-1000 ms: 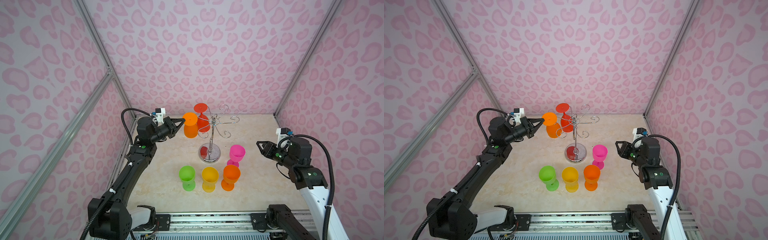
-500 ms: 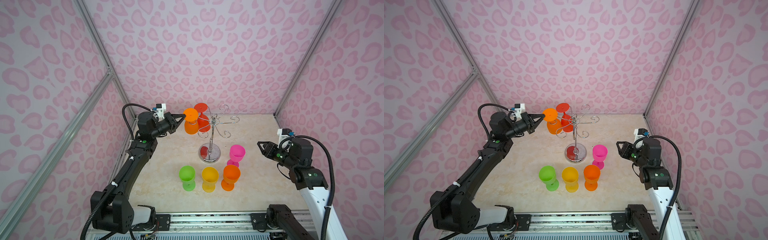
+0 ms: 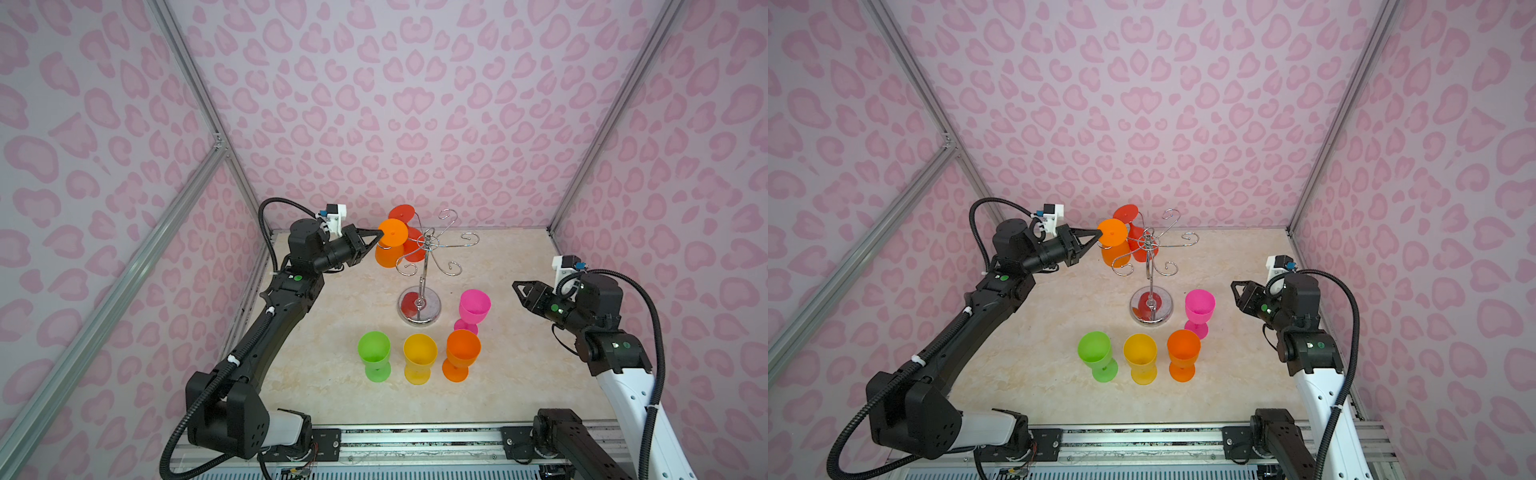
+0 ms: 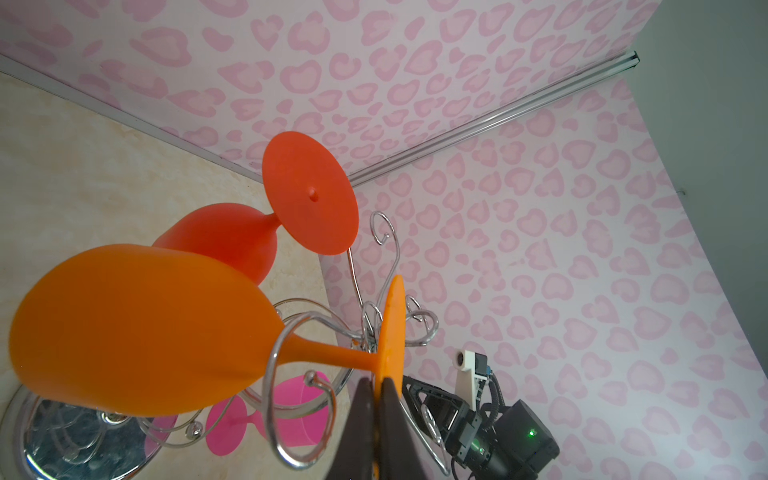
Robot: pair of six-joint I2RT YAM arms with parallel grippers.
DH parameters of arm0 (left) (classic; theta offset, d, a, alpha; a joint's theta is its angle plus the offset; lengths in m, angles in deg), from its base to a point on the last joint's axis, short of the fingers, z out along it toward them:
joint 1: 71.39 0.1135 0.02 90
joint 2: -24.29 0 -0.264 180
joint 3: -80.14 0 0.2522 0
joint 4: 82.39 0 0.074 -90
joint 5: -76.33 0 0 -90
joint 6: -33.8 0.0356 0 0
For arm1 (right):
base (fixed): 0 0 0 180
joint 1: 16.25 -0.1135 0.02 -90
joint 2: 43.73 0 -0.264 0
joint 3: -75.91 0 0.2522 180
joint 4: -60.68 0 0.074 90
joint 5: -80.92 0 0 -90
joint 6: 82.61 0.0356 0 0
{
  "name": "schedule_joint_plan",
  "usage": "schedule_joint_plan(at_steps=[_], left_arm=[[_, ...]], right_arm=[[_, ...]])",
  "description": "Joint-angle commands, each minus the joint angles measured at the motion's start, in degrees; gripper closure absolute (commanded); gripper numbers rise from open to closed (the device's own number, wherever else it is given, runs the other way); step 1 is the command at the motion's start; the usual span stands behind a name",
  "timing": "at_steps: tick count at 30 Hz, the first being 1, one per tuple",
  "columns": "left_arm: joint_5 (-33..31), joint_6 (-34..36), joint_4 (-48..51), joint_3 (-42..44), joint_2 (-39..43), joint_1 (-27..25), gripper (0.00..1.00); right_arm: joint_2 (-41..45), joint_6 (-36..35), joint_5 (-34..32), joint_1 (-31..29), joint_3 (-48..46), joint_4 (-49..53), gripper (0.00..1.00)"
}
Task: Take the wine glass off the wine glass rack
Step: 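Close the left gripper on the orange glass foot on the rack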
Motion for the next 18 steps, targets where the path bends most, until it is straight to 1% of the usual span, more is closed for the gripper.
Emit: schedule_joint_plan(at_steps=[1, 18], left_arm=[[-0.14, 3.51, 1.37, -1.16, -0.13, -0.64, 0.98], [-1.56, 15.74, 17.1, -1.44, 7.74, -1.26, 0.98]], right_arm=[[-0.13, 0.02, 0.46, 0.13, -0.16, -1.09, 0.57], [-0.81, 1.16, 1.35, 0.1, -1.22, -2.65, 0.58]])
